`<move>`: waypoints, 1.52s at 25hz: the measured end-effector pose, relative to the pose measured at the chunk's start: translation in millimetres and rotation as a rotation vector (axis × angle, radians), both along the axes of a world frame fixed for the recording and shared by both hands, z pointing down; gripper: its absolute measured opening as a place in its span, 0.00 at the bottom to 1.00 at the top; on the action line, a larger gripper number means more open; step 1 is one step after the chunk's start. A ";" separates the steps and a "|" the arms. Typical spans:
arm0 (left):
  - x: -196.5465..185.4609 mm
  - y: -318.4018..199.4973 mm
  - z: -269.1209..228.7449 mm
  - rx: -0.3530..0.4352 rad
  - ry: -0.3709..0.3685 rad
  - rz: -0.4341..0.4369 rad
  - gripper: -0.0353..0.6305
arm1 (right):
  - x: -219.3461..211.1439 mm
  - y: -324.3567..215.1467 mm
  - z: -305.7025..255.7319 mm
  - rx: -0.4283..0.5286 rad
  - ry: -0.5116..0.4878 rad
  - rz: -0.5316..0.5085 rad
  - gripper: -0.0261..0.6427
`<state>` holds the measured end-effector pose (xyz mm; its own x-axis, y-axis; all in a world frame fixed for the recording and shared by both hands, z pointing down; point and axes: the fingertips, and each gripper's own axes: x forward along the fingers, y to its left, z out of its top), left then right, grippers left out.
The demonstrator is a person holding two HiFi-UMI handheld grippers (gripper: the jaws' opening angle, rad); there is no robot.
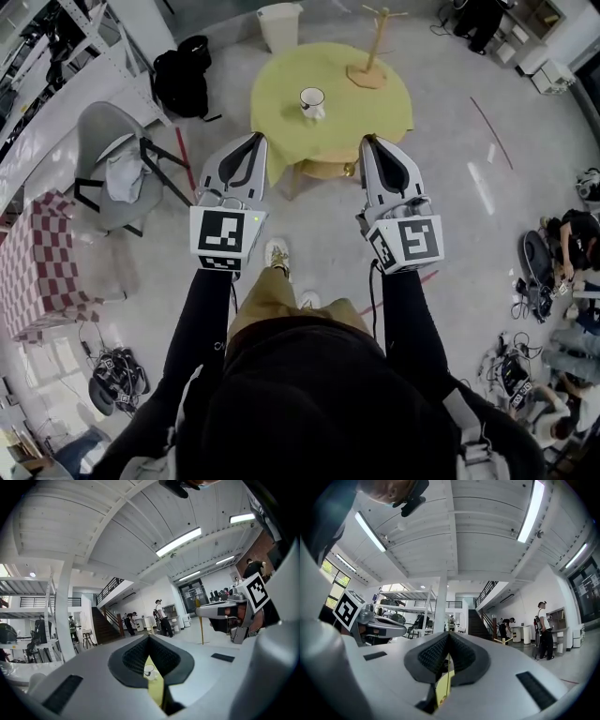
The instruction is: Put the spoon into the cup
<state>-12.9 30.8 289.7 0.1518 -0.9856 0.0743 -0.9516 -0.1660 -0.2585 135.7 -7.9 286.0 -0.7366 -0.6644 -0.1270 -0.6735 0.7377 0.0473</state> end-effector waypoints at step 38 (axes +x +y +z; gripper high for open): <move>-55.0 -275.9 48.7 -0.008 0.057 0.348 0.08 | -115.3 -243.0 59.5 -0.139 0.101 0.137 0.08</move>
